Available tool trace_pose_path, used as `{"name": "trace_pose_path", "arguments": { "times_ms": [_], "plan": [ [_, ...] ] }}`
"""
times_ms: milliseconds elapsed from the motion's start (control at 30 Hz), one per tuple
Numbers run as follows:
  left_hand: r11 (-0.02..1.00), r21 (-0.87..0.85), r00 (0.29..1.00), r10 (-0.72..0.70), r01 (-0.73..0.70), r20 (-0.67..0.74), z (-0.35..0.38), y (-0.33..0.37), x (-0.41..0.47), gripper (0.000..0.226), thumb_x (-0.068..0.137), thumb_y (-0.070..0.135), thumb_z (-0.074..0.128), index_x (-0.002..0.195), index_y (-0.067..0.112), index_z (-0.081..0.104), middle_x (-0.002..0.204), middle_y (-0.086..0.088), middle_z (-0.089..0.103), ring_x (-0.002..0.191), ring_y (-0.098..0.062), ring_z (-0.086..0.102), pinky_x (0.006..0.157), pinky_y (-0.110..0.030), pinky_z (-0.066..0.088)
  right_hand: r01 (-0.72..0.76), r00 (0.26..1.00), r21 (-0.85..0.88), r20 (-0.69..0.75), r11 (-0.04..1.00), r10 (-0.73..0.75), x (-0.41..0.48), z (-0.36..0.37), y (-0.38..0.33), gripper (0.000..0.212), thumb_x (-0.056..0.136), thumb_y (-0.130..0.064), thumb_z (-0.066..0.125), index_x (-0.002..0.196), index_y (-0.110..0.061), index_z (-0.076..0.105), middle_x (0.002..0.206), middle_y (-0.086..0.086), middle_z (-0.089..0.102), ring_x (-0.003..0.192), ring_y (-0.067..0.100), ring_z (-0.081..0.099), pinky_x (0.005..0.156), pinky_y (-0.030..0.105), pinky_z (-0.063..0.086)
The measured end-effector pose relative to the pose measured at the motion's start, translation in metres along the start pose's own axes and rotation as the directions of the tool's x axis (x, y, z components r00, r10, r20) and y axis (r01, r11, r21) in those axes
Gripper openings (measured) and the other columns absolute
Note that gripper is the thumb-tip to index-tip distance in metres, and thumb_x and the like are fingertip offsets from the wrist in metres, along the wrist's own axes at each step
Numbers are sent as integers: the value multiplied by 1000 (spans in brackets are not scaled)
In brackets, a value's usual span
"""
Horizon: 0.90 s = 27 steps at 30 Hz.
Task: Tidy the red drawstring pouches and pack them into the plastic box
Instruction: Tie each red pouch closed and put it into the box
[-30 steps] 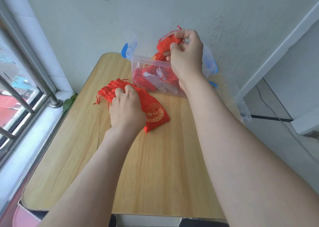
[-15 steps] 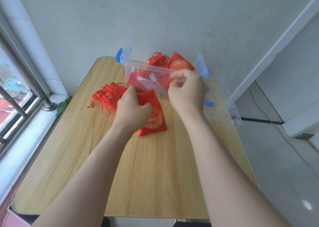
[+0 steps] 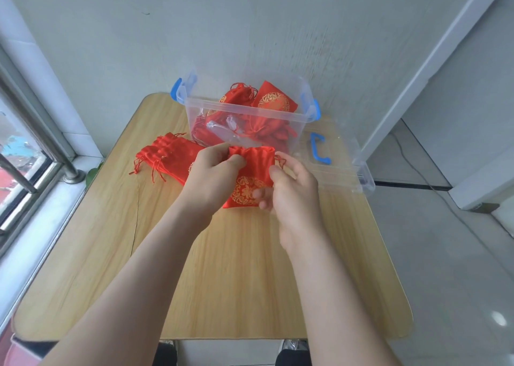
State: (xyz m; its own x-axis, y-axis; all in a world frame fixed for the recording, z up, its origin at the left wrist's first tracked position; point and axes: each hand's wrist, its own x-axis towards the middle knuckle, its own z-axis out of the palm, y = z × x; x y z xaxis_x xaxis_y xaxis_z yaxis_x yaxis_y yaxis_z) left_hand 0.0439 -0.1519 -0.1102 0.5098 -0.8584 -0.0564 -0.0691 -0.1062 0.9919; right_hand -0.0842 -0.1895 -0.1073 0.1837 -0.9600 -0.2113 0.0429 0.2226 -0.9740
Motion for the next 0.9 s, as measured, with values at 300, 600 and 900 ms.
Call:
{"name": "trace_pose_path", "arguments": {
  "times_ms": [300, 600, 900],
  "plan": [
    [977, 113, 966, 197, -180, -170, 5, -12, 14, 19, 101, 17, 61, 101, 22, 79, 85, 7, 78, 74, -12, 69, 77, -44, 61, 5, 992, 190, -126, 982, 20, 9, -2, -10, 12, 104, -12, 66, 111, -18, 75, 86, 0, 77, 56, 12, 67, 49, 23, 47],
    [970, 219, 957, 156, -102, -245, 4, -20, 18, 36, 99, 7, 65, 85, 39, 74, 81, 8, 80, 80, -17, 79, 84, -45, 65, -133, 966, 429, -143, 893, 213, 11, 0, -23, 12, 99, -13, 67, 108, -16, 76, 97, -3, 83, 67, 14, 75, 49, 20, 49],
    [919, 380, 915, 238, -103, -327, -2, -11, 11, 13, 101, 14, 67, 88, 18, 70, 68, 6, 76, 63, -6, 74, 82, -43, 63, -101, 960, 528, -171, 843, 222, 13, -10, -26, 28, 105, -7, 62, 132, -13, 62, 98, -3, 83, 63, 9, 70, 50, 17, 48]
  ]
}}
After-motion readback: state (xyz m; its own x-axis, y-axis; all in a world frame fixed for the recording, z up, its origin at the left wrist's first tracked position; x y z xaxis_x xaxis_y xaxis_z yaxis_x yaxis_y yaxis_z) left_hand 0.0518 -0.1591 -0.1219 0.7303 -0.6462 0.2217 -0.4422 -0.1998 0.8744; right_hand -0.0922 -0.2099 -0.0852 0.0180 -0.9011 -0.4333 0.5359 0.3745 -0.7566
